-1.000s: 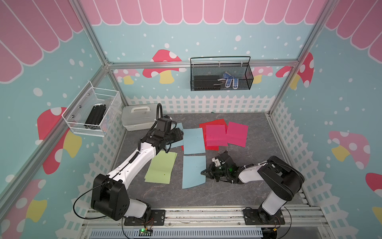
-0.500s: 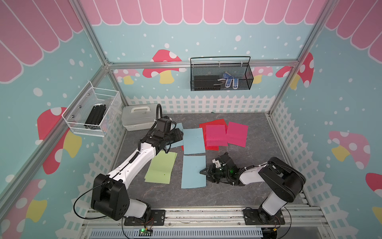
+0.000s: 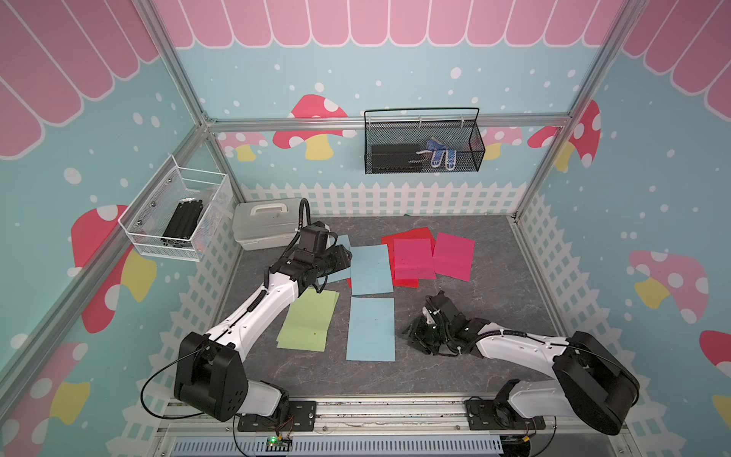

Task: Sort the scattered colored papers by color
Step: Place the colored paper at the center of the board.

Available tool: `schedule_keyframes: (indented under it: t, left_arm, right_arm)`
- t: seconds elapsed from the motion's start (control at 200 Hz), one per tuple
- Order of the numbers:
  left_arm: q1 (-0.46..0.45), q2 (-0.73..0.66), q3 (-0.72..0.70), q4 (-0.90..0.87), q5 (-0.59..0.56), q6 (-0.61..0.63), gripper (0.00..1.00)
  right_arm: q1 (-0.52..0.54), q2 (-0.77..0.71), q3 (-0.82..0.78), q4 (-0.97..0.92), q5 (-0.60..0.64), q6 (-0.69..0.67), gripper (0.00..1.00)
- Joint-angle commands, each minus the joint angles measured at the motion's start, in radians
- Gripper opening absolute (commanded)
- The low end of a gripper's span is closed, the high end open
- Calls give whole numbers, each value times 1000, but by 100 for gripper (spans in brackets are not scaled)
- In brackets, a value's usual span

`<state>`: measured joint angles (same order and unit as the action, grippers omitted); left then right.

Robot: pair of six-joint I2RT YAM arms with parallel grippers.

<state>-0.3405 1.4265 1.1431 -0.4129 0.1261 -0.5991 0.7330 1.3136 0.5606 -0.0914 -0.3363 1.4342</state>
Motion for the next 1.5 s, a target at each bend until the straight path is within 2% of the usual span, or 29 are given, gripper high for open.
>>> schedule_keyframes:
  t: [0.0,0.155,0.345,0.58,0.765,0.951,1.241,1.496]
  left_arm:
    - [5,16,-14,34,25,-20,51]
    - [6,113,14,60,62,-28,52]
    - [12,317,146,71,129,-37,51]
    - [22,475,248,71,157,-54,51]
    - [24,530,261,73,182,-69,50]
    - [21,527,227,78,191,-80,50]
    - [23,563,220,74,196,-80,50]
    - [23,598,216,73,198,-88,49]
  right_arm:
    - [-19,-18,107,-213,89,-144,45]
    - [-147,96,236,-189,-11,-294,44]
    - [-298,380,509,-139,-210,-471,43]
    - [-338,684,1013,-373,-249,-651,41]
    - [-384,869,1235,-422,-308,-682,40]
    - [-412,1065,1498,-506,-338,-744,40]
    - [-432,1228,1712,-526,-357,-753,43]
    - [-436,1270,1744,-525,-364,-777,44]
